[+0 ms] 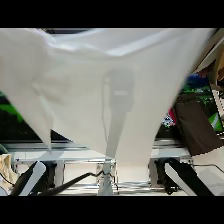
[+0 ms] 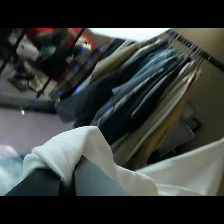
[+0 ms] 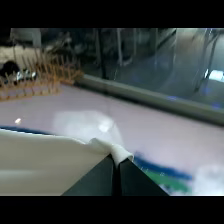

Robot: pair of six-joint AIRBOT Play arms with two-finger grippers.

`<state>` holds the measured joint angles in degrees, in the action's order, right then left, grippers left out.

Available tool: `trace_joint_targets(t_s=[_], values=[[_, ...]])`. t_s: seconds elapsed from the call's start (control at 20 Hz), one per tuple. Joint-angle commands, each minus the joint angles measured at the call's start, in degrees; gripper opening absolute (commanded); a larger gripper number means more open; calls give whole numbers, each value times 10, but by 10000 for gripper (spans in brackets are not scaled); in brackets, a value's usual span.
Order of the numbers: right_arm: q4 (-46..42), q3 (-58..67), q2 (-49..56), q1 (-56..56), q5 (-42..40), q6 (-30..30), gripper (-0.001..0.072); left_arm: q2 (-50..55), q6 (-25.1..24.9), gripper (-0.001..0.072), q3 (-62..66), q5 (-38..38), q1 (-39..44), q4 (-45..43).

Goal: Fold the clothes and pants, and hang the long-sleeved shirts on hangers.

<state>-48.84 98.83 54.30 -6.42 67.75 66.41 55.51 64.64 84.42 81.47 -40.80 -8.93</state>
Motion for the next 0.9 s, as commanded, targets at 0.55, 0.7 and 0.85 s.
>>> trace_joint_targets(t_s=[0.55, 0.7, 0.85], values=[[66, -127, 442, 41, -245, 6, 458, 416, 11, 510, 59, -200, 216, -447], [37, -129, 433, 14, -62, 27, 454, 397, 161, 496, 88, -40, 228, -696], [-12, -202, 420, 9, 63, 46, 396, 347, 178, 445, -13, -10, 265, -727]])
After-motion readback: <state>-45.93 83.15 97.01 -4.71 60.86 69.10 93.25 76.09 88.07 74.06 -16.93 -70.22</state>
